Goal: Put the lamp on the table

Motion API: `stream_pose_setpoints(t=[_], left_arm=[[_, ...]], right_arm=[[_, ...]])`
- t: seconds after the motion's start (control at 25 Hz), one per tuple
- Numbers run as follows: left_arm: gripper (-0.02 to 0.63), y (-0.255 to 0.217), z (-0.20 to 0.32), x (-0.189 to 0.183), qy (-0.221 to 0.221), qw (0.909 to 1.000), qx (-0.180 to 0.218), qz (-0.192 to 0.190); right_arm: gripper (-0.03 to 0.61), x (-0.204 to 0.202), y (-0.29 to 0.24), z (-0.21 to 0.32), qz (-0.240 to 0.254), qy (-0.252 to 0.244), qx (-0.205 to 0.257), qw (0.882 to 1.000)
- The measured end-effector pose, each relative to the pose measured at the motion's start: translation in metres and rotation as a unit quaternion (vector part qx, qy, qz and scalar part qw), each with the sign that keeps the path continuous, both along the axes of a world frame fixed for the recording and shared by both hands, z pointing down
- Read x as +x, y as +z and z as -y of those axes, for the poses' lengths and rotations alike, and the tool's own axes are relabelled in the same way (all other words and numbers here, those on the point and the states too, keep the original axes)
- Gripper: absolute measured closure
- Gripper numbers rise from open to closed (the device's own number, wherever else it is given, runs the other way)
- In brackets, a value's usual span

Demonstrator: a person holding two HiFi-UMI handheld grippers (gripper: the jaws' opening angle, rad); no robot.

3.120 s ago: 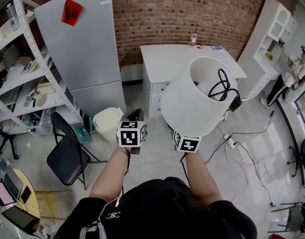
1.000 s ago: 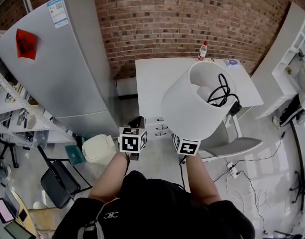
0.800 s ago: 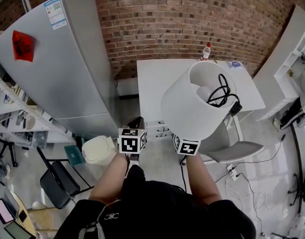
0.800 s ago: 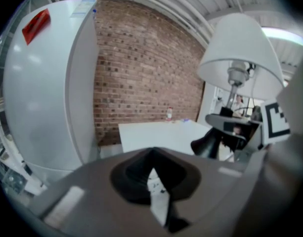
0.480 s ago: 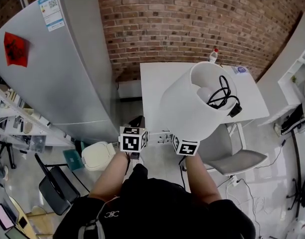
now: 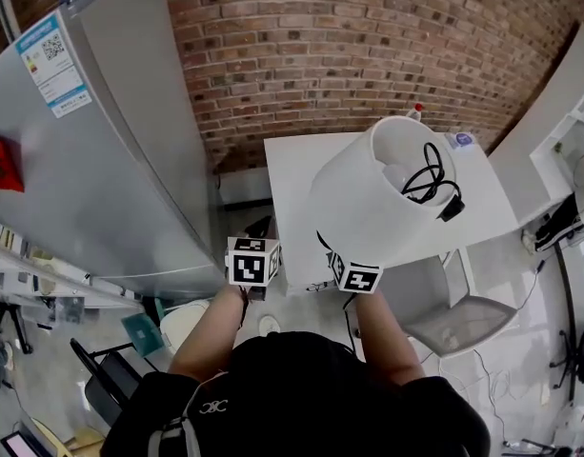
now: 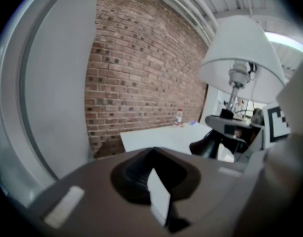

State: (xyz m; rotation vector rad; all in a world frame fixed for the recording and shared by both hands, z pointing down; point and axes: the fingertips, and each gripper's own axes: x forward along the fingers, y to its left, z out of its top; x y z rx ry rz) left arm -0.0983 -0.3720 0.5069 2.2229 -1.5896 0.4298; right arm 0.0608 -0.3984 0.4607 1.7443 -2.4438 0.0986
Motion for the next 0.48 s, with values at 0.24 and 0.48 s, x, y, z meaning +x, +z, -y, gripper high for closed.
stream_pose_setpoints(t=[0.24,0.48], left_arm=[[0.614,0.015,0.034,-0.019,0.008,0.9999,-0.014,-0.003],[0.614,0.024,0.052,-0.030,0.005,0.9995,-0.031,-0.001]], right_arm=[[0.460,-0.016,0.016,0.035,-0.017,0.014,-0.007,1.000],[0.460,-0.027,0.033,0.063,-0.011,0.020,-0.012,1.000]])
